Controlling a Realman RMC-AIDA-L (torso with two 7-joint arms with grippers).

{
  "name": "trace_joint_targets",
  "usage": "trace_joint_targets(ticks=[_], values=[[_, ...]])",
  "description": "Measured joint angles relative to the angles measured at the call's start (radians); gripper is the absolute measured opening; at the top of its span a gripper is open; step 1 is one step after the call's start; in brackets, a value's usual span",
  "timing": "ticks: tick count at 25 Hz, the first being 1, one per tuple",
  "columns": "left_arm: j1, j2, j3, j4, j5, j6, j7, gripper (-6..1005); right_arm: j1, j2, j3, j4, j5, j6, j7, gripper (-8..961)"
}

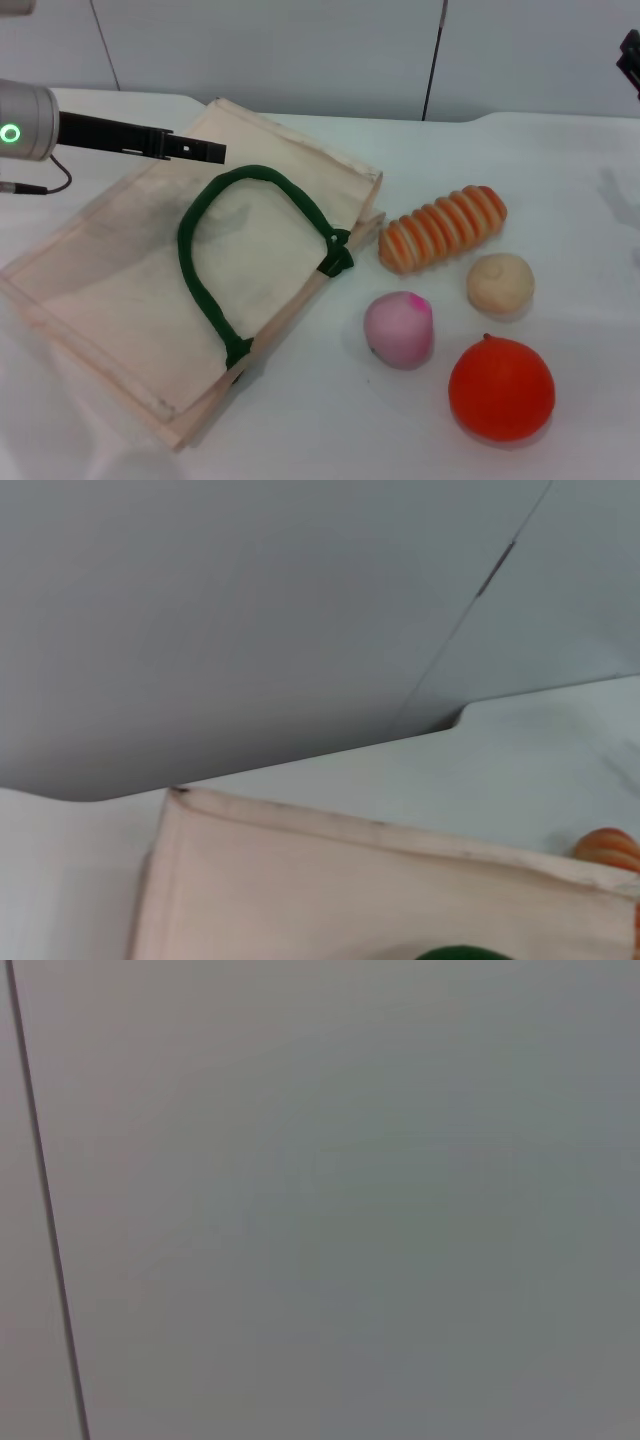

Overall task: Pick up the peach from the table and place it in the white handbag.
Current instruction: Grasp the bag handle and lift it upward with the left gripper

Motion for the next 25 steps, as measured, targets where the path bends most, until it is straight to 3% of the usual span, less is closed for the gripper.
trace_joint_targets(ticks=[16, 25], values=[[-0.004, -0.005, -0.002, 0.133, 0.057, -0.191, 0.042, 891, 0.004, 0.000, 0.000, 0.000, 0.000, 0.000, 0.001, 894], [-0.006, -0.029, -0.002, 0.159, 0.061, -0.253, 0.075, 891, 0.004, 0.000, 0.000, 0.000, 0.000, 0.000, 0.002, 893]])
